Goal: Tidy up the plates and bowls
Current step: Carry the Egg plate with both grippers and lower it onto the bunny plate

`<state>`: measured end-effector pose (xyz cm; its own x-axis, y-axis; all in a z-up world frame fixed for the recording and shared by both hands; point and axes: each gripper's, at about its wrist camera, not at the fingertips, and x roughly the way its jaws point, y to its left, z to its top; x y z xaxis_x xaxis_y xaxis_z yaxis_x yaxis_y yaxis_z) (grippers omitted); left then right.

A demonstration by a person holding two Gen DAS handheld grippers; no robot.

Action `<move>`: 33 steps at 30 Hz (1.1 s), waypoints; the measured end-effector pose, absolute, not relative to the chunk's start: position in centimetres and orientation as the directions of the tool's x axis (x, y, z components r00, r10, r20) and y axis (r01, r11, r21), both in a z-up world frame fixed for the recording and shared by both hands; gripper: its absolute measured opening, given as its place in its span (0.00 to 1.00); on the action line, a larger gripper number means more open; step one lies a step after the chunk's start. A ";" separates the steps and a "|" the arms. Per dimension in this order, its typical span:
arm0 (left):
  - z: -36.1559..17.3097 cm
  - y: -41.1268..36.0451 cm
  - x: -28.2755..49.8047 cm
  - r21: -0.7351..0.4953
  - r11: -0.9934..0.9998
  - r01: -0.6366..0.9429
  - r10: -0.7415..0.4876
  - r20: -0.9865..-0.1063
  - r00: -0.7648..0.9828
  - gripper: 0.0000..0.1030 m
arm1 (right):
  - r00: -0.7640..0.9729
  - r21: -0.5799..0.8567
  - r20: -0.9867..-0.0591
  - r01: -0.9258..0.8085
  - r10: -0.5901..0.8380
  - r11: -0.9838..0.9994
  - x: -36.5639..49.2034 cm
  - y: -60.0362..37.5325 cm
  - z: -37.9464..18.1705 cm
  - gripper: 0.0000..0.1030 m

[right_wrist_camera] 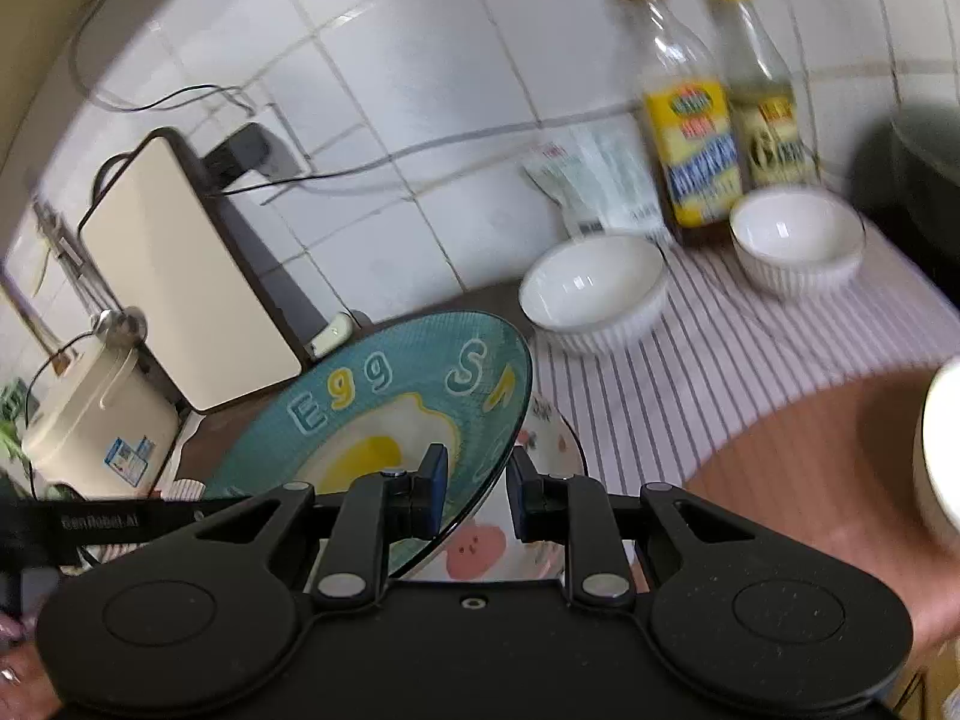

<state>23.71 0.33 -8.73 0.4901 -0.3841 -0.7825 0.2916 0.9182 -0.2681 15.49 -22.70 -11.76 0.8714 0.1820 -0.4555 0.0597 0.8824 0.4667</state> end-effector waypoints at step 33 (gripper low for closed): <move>-13.3 -0.9 25.6 -0.228 0.945 0.236 -0.310 -0.855 0.416 0.20 | 0.792 0.237 -0.605 0.087 0.077 0.968 19.1 -20.6 -15.0 0.27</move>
